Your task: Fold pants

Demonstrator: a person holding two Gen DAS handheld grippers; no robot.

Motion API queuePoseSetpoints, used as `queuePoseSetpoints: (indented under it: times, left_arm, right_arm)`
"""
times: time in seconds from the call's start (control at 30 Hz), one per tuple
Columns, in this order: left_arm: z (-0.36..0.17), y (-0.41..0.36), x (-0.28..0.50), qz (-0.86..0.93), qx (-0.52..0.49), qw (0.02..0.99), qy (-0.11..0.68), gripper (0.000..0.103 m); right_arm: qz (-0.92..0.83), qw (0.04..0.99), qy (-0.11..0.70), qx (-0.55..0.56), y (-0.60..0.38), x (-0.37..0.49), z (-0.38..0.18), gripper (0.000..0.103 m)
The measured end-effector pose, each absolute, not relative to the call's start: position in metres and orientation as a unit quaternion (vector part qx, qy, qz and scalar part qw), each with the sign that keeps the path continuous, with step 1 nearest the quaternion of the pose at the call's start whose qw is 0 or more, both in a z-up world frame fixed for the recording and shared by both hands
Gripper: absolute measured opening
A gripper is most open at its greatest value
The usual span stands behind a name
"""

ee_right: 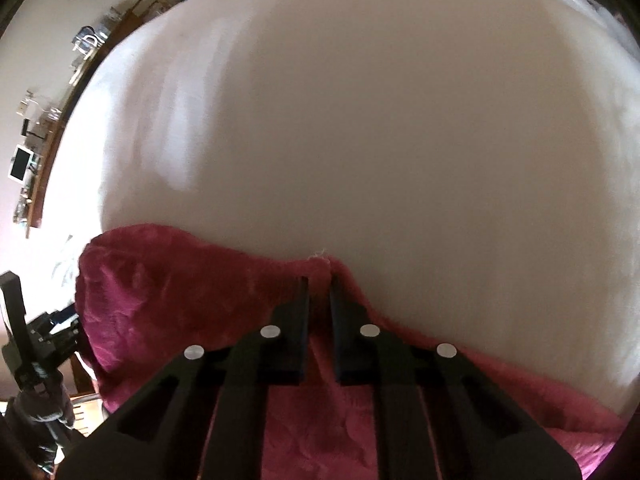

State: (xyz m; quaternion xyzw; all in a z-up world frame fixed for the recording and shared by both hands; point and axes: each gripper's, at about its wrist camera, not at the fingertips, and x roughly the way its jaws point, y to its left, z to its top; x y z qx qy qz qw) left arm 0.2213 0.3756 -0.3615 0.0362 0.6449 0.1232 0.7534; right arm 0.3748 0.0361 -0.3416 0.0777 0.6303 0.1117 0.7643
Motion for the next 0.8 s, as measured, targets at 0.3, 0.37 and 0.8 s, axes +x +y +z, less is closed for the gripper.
queuePoseSetpoints:
  times: [0.3,0.37,0.8]
  left_arm:
    - [-0.375,0.371,0.234,0.141,0.083,0.749,0.642,0.052]
    - [-0.372,0.372,0.232,0.144,0.08,0.748,0.643,0.052]
    - [-0.294,0.324,0.196,0.183,0.104,0.78,0.59,0.063]
  right_arm:
    - [0.11,0.786,0.6,0.098,0.008,0.35,-0.31,0.027]
    - [0.096,0.794,0.59,0.112,-0.012,0.339,-0.299,0.028]
    - [-0.05,0.795,0.574,0.192,-0.194,0.214,-0.288,0.028]
